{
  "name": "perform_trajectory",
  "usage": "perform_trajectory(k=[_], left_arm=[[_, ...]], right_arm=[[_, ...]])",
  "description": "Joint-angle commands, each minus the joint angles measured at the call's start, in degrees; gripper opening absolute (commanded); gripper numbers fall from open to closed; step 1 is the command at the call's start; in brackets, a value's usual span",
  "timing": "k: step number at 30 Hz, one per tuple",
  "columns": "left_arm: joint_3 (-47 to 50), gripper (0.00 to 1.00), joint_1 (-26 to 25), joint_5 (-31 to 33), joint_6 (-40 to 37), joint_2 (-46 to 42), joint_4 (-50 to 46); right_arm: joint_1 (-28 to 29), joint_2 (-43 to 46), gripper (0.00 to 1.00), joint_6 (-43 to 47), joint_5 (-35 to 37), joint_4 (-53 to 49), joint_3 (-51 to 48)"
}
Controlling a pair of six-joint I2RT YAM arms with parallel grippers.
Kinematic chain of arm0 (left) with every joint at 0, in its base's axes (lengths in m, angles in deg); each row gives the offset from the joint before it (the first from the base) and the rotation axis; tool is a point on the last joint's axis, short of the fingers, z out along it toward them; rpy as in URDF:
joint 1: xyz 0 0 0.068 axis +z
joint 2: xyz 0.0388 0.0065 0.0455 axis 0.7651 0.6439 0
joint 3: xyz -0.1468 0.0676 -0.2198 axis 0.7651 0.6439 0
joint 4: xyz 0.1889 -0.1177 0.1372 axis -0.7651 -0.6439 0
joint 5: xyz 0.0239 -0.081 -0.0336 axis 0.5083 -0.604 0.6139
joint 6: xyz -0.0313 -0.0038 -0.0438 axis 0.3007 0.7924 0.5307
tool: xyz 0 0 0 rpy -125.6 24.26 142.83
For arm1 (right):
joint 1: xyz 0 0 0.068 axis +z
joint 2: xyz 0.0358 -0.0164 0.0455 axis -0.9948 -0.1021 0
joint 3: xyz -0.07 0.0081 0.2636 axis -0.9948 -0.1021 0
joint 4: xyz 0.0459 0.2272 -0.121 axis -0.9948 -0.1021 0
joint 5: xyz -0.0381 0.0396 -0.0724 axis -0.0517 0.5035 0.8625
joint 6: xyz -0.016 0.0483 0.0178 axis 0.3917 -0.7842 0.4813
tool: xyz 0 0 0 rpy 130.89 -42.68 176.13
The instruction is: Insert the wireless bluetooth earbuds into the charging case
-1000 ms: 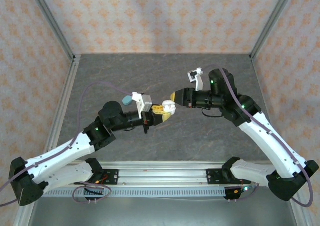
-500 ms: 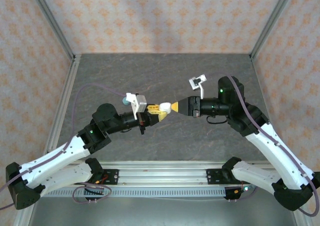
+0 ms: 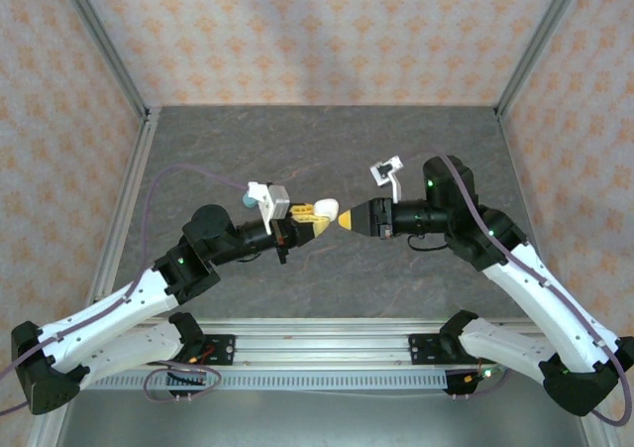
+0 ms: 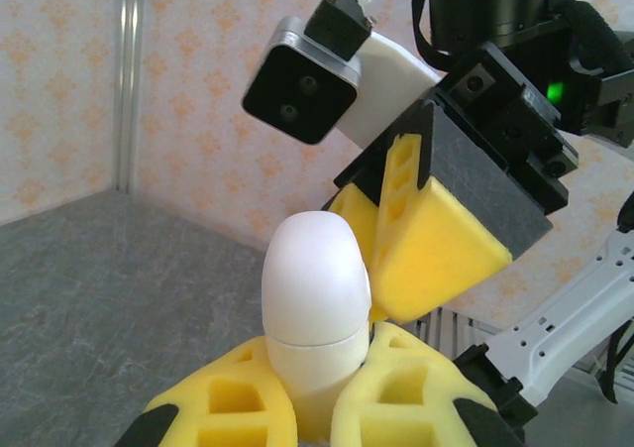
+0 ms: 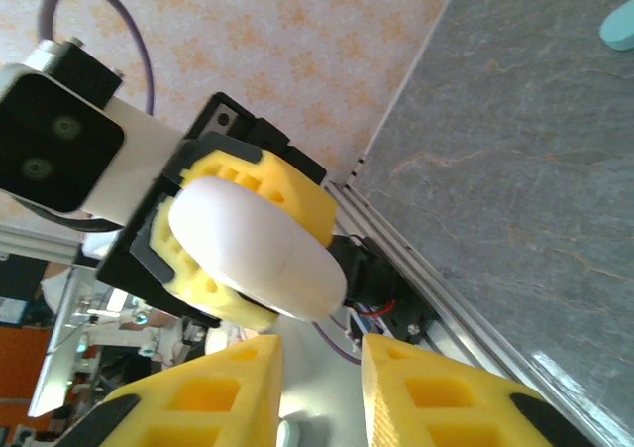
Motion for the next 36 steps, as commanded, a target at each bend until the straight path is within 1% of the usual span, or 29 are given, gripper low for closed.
perform_trajectory(k=[1,4,7,10,13,17,20,24,26,29,31,33,36], left_arm=[[-0.4,0.0,0.31,3.61,0.53,-0.89,-1.24],[0.5,0.0,0.32,6.36,1.41,-0.73,-2.05],[0.75,0.0,0.33,11.12,3.1,0.04,-4.88],[0.5,0.0,0.62,15.81,5.61,1.92,-8.25],[0.57,0.01,2.16,16.29,8.56,5.11,-8.94],[-1.77,0.01,5.26,13.66,12.34,11.4,-9.49],[-5.12,0.0,7.12,12.0,12.38,18.48,-10.59],[-10.82,0.0,9.62,10.93,9.43,30.3,-10.95],[-14.68,0.0,11.95,9.5,9.56,36.68,-11.41],[-22.54,0.0,16.32,6.53,11.48,46.6,-15.02],[-26.95,0.0,19.05,4.06,13.31,52.43,-15.12],[-31.35,0.0,21.09,3.25,13.72,57.6,-16.22],[-41.6,0.0,24.05,1.63,12.97,67.38,-23.38]], right_arm=[[0.23,0.23,0.31,3.8,5.43,-5.16,2.19],[-0.1,-0.01,0.34,5.72,12.03,-9.81,2.97],[-1.12,-0.38,0.35,6.3,18.31,-13.65,3.08],[-1.51,-0.63,0.42,6.97,22.78,-15.68,2.78],[-1.78,-0.91,0.47,7.89,27.01,-17.11,1.95],[-3.61,-2.54,0.51,9.45,31.27,-17.54,0.34],[-7.37,-5.03,0.52,10.43,31.41,-17.04,-0.32],[-12.37,-8.58,0.53,11.6,30.97,-15.4,-1.13],[-14.59,-9.92,0.54,11.58,31.1,-14.79,-1.45],[-18.1,-10.69,0.56,10.85,31.39,-13.07,-2.94],[-20.8,-10.67,0.6,10.63,32.1,-11.4,-4.47],[-24.16,-10.81,0.64,10.61,33.77,-10.47,-5.52],[-29.38,-11.35,0.69,11.38,35.57,-8.41,-6.68]])
